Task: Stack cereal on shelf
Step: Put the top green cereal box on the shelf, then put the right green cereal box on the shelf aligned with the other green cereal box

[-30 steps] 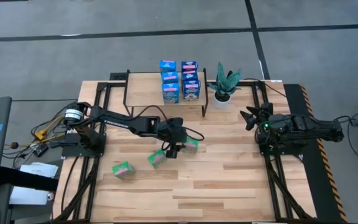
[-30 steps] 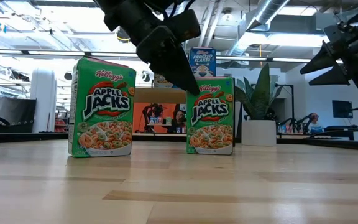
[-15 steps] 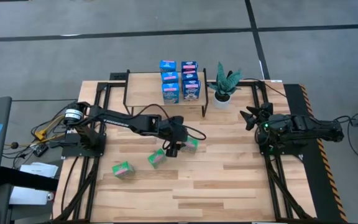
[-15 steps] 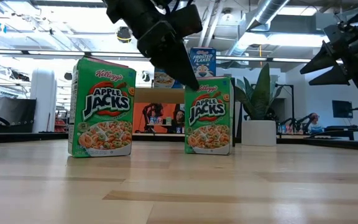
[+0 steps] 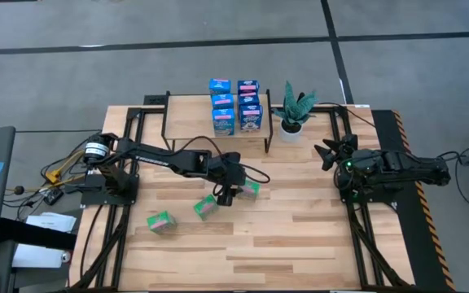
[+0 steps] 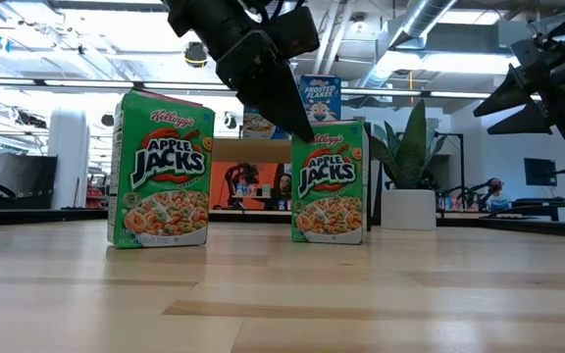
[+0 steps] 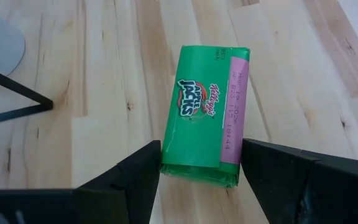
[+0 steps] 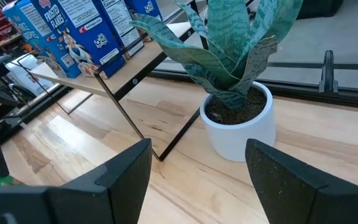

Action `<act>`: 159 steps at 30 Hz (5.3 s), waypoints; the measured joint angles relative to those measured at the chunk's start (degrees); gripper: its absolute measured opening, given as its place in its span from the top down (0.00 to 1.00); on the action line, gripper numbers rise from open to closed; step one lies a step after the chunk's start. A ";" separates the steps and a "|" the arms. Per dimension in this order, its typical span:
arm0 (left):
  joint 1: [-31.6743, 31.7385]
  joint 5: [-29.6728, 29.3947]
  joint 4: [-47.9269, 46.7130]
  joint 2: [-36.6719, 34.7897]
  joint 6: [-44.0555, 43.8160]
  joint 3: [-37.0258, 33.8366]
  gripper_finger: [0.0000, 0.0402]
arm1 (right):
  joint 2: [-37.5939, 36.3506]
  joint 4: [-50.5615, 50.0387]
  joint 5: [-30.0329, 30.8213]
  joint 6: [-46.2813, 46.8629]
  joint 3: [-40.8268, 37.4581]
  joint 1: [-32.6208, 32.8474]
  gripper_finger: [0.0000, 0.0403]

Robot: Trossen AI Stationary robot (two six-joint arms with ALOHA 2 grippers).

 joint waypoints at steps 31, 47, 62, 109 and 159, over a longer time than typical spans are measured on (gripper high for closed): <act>-0.13 -2.91 -26.28 -0.03 -11.33 23.52 0.66 | 0.00 0.00 0.02 0.00 0.00 0.00 0.29; 2.00 -17.68 -61.64 -3.00 -16.97 51.54 0.66 | 0.00 0.04 0.00 0.00 0.00 0.02 0.29; 21.95 -19.51 -60.57 -22.16 -5.01 48.87 0.66 | 0.02 0.03 0.02 0.00 -0.02 -0.04 0.29; 63.23 23.16 -38.66 -10.09 36.64 23.59 0.66 | 0.02 -0.20 7.89 0.04 0.00 -0.11 0.29; 61.81 22.25 -40.08 -10.21 30.02 28.91 0.39 | 0.02 -0.44 9.30 0.00 0.00 -0.11 0.29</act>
